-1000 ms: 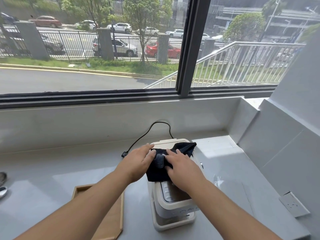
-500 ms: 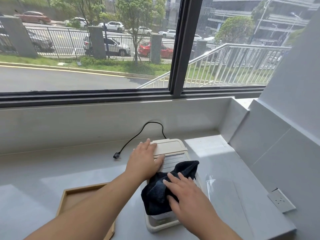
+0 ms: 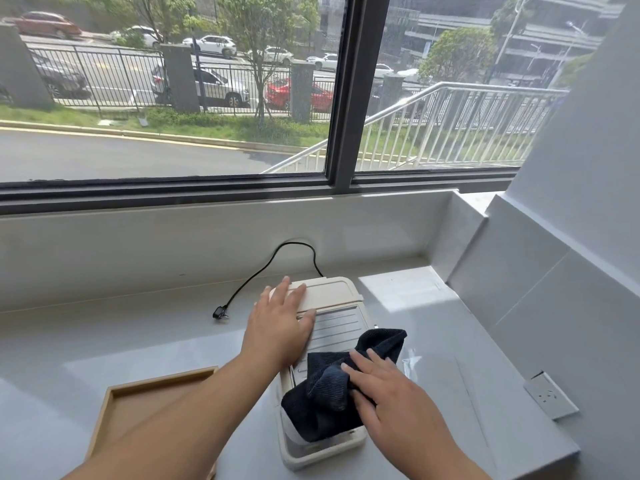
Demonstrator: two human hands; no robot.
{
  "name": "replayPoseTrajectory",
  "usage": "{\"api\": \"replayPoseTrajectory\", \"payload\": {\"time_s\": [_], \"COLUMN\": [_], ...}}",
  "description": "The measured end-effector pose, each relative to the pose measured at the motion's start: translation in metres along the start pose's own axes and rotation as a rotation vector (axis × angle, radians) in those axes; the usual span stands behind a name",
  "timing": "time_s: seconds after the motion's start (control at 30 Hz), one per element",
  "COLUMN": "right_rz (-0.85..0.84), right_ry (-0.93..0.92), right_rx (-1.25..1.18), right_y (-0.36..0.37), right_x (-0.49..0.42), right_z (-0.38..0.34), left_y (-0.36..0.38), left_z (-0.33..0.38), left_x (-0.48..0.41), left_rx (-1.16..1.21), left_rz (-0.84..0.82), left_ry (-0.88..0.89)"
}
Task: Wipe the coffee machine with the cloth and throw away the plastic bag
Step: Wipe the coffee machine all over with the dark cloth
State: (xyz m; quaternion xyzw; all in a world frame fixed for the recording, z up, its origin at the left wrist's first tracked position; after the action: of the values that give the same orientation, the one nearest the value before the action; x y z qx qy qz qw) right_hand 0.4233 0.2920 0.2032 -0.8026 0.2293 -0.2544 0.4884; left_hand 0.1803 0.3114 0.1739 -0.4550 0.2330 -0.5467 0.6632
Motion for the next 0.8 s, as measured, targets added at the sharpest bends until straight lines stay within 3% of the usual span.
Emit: {"api": "replayPoseTrajectory", "payload": {"time_s": [0.4,0.8], "right_rz": [0.082,0.03], "right_ry": [0.128,0.065], "right_rx": [0.017,-0.007], "right_y": [-0.026,-0.048], "right_x": [-0.089,-0.174], "right_z": [0.002,-0.016], "left_y": [0.003,-0.004], "left_z": [-0.005,-0.002], "left_x": [-0.002,-0.002], "left_rx": [0.124,0.193], "left_rz": [0.05,0.098], "left_ry": [0.023,0.055]}}
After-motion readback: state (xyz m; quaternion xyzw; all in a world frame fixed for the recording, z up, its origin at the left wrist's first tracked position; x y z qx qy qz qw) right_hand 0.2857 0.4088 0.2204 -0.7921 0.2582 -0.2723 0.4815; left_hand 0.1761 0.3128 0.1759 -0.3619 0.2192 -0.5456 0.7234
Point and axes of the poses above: each hand's wrist, its own x-axis away from the middle knuckle, its own y-axis out of the palm, z = x × y, the point moved 3 cm from there along -x, towards the middle knuckle, and after that the axes turned 12 degrees about -z, right-handed, at the moved point
